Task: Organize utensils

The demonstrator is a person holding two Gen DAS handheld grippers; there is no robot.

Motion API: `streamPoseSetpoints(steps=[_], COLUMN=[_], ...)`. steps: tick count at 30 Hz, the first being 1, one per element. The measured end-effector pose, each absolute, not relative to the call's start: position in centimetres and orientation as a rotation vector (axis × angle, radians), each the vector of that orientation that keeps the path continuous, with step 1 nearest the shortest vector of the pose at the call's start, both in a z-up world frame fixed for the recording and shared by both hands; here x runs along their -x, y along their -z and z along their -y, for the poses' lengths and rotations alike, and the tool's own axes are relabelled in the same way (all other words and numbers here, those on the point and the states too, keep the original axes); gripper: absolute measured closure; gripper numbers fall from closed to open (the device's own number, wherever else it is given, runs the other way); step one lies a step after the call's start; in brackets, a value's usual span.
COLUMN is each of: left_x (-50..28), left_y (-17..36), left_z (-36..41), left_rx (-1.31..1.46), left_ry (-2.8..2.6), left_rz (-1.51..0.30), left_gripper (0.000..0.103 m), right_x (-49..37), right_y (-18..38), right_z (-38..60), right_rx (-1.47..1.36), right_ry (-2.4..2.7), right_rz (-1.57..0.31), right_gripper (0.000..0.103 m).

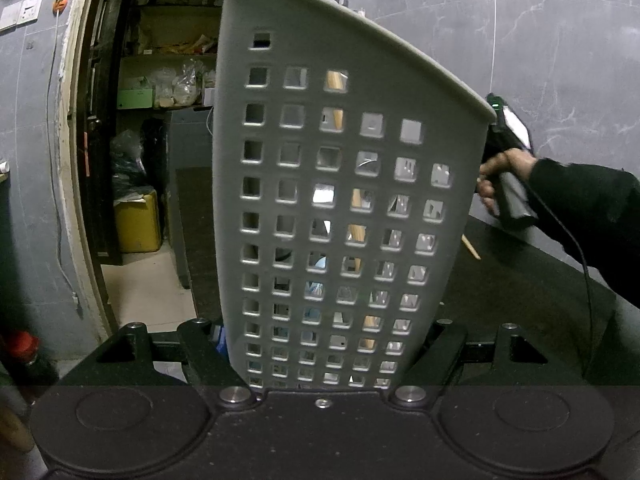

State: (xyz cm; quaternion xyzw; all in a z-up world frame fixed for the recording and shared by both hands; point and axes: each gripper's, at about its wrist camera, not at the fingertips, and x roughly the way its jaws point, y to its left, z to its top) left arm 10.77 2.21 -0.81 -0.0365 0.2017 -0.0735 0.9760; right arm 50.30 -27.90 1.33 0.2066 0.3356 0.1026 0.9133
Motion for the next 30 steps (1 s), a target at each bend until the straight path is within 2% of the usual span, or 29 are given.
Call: streamPoseSetpoints(steps=[8, 17, 22, 29, 30], left_x=[-10.9, -10.8, -10.8, -10.8, -10.8], left_y=[0.7, 0.7, 0.7, 0.7, 0.7], left_z=[-1.9, -1.9, -1.9, -2.0, -2.0], left_rx=[0.07, 0.071, 0.072, 0.076, 0.076], left_ry=[0.144, 0.145, 0.145, 0.147, 0.148], left_rz=[-0.411, -0.41, -0.41, -0.409, -0.408], left_gripper=[0.026, 0.026, 0.026, 0.026, 0.026], right_x=[-54.8, -54.4, -54.8, -53.7, -53.5], right_y=[0.4, 0.5, 0.6, 0.2, 0.0], right_z=[27.0, 26.4, 26.1, 26.4, 26.5], right_rx=[-0.45, -0.457, -0.464, -0.456, -0.447], right_ry=[-0.133, -0.111, -0.132, -0.158, -0.157], right_rz=[-0.737, -0.761, -0.779, -0.792, -0.795], right_gripper=[0.096, 0.095, 0.086, 0.058, 0.056])
